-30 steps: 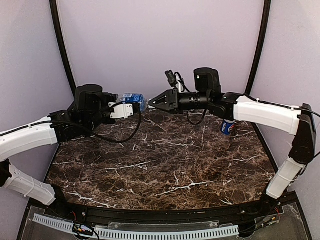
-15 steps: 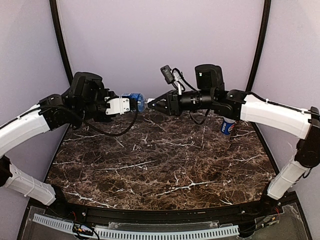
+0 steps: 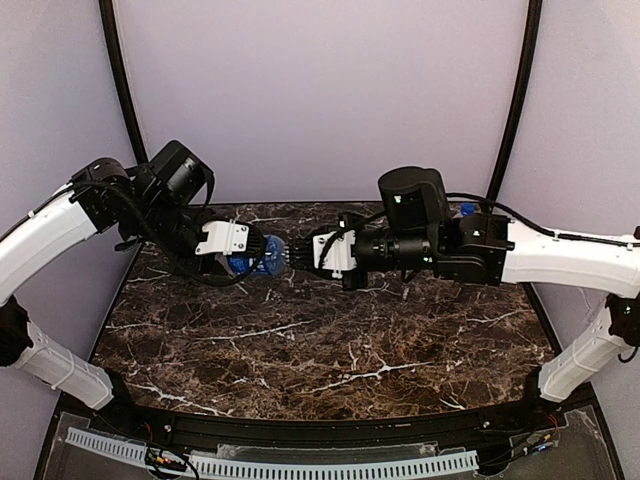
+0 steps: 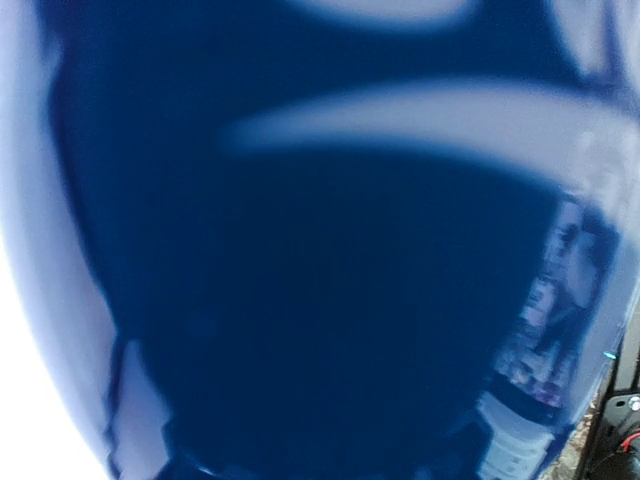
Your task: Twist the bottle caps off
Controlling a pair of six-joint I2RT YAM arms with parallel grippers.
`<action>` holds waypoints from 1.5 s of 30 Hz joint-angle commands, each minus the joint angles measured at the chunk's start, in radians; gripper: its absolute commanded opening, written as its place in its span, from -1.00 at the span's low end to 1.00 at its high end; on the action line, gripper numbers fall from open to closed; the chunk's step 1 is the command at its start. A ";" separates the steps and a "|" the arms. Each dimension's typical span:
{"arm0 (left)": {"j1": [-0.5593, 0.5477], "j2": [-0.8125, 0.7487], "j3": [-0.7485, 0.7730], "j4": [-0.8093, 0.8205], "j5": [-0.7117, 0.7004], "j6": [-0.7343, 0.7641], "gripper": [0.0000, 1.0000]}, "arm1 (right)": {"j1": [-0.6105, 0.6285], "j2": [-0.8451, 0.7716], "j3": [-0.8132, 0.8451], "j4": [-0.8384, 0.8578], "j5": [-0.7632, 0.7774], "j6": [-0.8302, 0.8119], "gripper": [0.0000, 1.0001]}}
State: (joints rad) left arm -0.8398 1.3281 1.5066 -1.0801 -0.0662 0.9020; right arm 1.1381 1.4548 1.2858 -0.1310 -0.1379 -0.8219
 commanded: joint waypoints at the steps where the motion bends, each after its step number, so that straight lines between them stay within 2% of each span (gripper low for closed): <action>1: -0.021 0.003 0.043 0.009 0.160 -0.003 -0.83 | 0.032 0.033 -0.017 0.022 0.073 -0.309 -1.00; 2: -0.021 0.002 0.042 0.011 0.155 -0.004 -0.83 | 0.032 0.030 -0.020 0.045 0.085 -0.311 -1.00; 3: -0.021 0.000 0.038 0.017 0.151 -0.005 -0.83 | 0.033 0.025 -0.028 0.074 0.093 -0.303 -0.79; 6: -0.019 -0.015 0.019 0.054 0.104 -0.018 -0.83 | 0.031 -0.014 -0.060 0.183 0.104 -0.188 0.28; 8: -0.020 -0.030 -0.013 0.107 0.028 -0.022 -0.82 | 0.023 -0.050 -0.075 0.236 0.109 -0.051 0.69; 11: -0.019 -0.051 -0.089 0.234 -0.114 -0.004 -0.82 | -0.015 -0.106 -0.081 0.257 0.085 0.192 0.96; 14: -0.020 -0.072 -0.151 0.367 -0.219 0.023 -0.81 | -0.074 -0.153 -0.097 0.242 -0.040 0.430 0.97; 19: -0.020 -0.085 -0.217 0.608 -0.378 0.071 -0.79 | -0.151 -0.188 -0.130 0.233 -0.257 0.726 0.97; 22: -0.020 -0.088 -0.260 0.760 -0.447 0.141 -0.79 | -0.201 -0.164 -0.109 0.244 -0.259 0.999 0.97; 24: -0.019 -0.092 -0.293 0.844 -0.487 0.191 -0.79 | -0.235 -0.134 -0.083 0.239 -0.241 1.197 0.88; 27: -0.021 -0.098 -0.327 0.920 -0.521 0.248 -0.78 | -0.249 -0.110 -0.075 0.238 -0.199 1.394 0.77; 30: -0.020 -0.102 -0.354 0.957 -0.529 0.275 -0.78 | -0.250 -0.092 -0.065 0.253 -0.204 1.482 0.70; 36: -0.022 -0.108 -0.375 0.993 -0.525 0.313 -0.78 | -0.254 -0.052 -0.028 0.277 -0.215 1.533 0.64; 39: -0.026 -0.106 -0.379 1.012 -0.527 0.334 -0.78 | -0.264 -0.016 0.009 0.248 -0.191 1.570 0.46; 45: -0.030 -0.106 -0.379 1.020 -0.528 0.343 -0.78 | -0.284 0.020 0.036 0.175 -0.143 1.628 0.44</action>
State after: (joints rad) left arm -0.8635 1.2537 1.1397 -0.0994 -0.5819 1.2282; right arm 0.8696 1.4555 1.2991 0.0845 -0.3130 0.7460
